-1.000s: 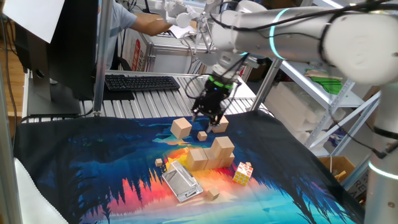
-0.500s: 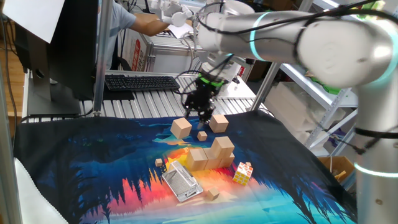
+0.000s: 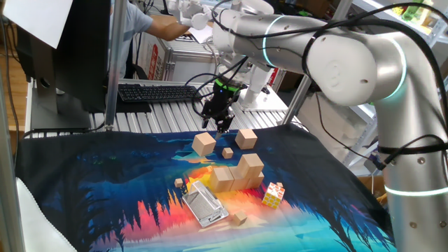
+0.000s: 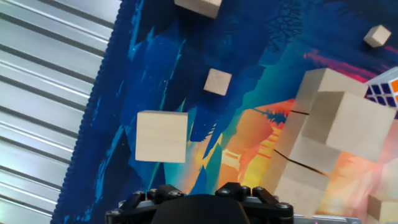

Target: Stack the blocks into a pyramid shape

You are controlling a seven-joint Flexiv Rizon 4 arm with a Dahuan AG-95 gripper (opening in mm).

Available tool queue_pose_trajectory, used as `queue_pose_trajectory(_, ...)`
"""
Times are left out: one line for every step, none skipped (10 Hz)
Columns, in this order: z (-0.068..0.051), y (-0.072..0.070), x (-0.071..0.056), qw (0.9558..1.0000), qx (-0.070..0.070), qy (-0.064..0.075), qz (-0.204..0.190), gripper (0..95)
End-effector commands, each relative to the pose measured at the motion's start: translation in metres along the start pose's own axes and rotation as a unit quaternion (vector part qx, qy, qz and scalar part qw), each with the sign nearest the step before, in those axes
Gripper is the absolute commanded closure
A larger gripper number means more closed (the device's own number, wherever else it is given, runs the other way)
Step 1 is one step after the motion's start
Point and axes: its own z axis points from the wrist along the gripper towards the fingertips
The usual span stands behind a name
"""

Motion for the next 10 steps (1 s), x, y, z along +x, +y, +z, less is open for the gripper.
queue_pose_trajectory(0.001, 0.000, 0.001, 0.9999, -0.002, -0.008, 0.007, 38.0)
queue_pose_trajectory(0.002, 0.001, 0.000, 0.9999, -0.002, -0.011, 0.011, 38.0)
queue_pose_trajectory(0.003, 0.004, 0.000, 0.9997, -0.004, -0.015, 0.020, 38.0)
queue_pose_trajectory(0.005, 0.006, 0.001, 0.9995, -0.004, -0.022, 0.022, 38.0)
queue_pose_trajectory(0.009, 0.008, 0.002, 0.9990, -0.004, -0.033, 0.030, 38.0)
queue_pose_trajectory(0.010, 0.009, 0.002, 0.9988, -0.002, -0.040, 0.029, 38.0)
queue_pose_trajectory(0.012, 0.011, 0.003, 0.9986, -0.001, -0.043, 0.029, 38.0)
queue_pose_trajectory(0.012, 0.011, 0.003, 0.9987, 0.001, -0.042, 0.030, 38.0)
queue_pose_trajectory(0.012, 0.011, 0.003, 0.9987, 0.003, -0.040, 0.031, 38.0)
queue_pose_trajectory(0.012, 0.011, 0.003, 0.9988, 0.006, -0.038, 0.030, 38.0)
